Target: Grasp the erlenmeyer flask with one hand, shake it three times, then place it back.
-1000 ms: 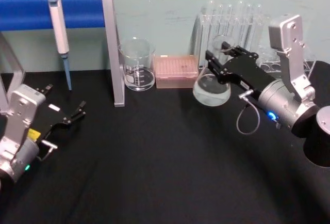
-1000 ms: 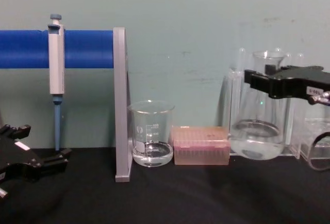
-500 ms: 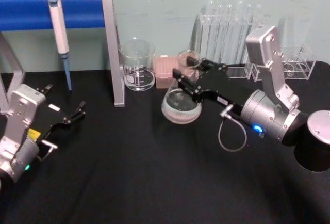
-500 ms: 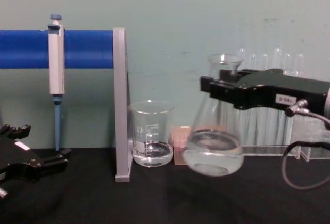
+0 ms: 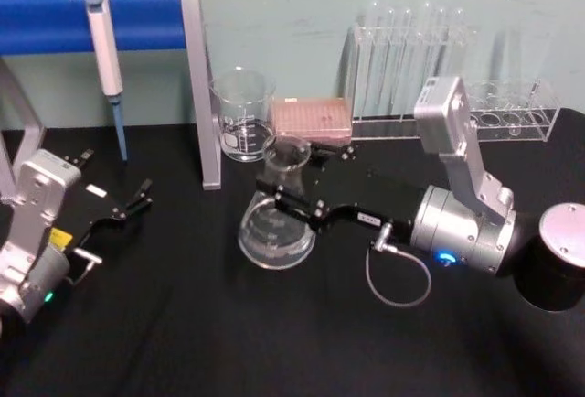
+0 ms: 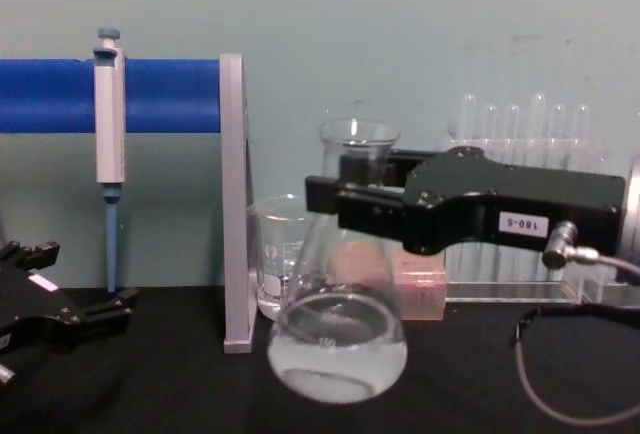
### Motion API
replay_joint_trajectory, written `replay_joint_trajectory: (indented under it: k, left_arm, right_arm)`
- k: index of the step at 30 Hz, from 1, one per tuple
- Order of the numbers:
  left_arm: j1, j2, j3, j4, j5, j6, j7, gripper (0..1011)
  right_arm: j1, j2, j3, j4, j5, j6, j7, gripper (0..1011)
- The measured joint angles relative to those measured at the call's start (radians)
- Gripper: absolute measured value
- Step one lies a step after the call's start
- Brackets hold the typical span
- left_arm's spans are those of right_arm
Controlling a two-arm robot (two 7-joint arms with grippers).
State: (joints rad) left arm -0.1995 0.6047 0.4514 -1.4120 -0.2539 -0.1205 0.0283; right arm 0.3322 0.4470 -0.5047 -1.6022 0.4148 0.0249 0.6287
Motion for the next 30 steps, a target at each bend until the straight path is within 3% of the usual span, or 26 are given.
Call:
replay_joint_trajectory:
  k: [19, 26, 30]
  left_arm:
    - [0.000, 0.000, 0.000, 0.000, 0.000, 0.000, 0.000, 1001]
    - [0.000, 0.000, 0.000, 0.000, 0.000, 0.000, 0.000, 1001]
    - [0.000, 0.000, 0.000, 0.000, 0.000, 0.000, 0.000, 1001]
  right_arm:
    - [0.033, 0.083, -0.082, -0.006, 0.090, -0.103, 0.221, 458]
    - [0.045, 0.095, -0.100, -0.002, 0.105, -0.117, 0.238, 458]
    - [0.049, 0.093, -0.103, 0.007, 0.108, -0.117, 0.209, 458]
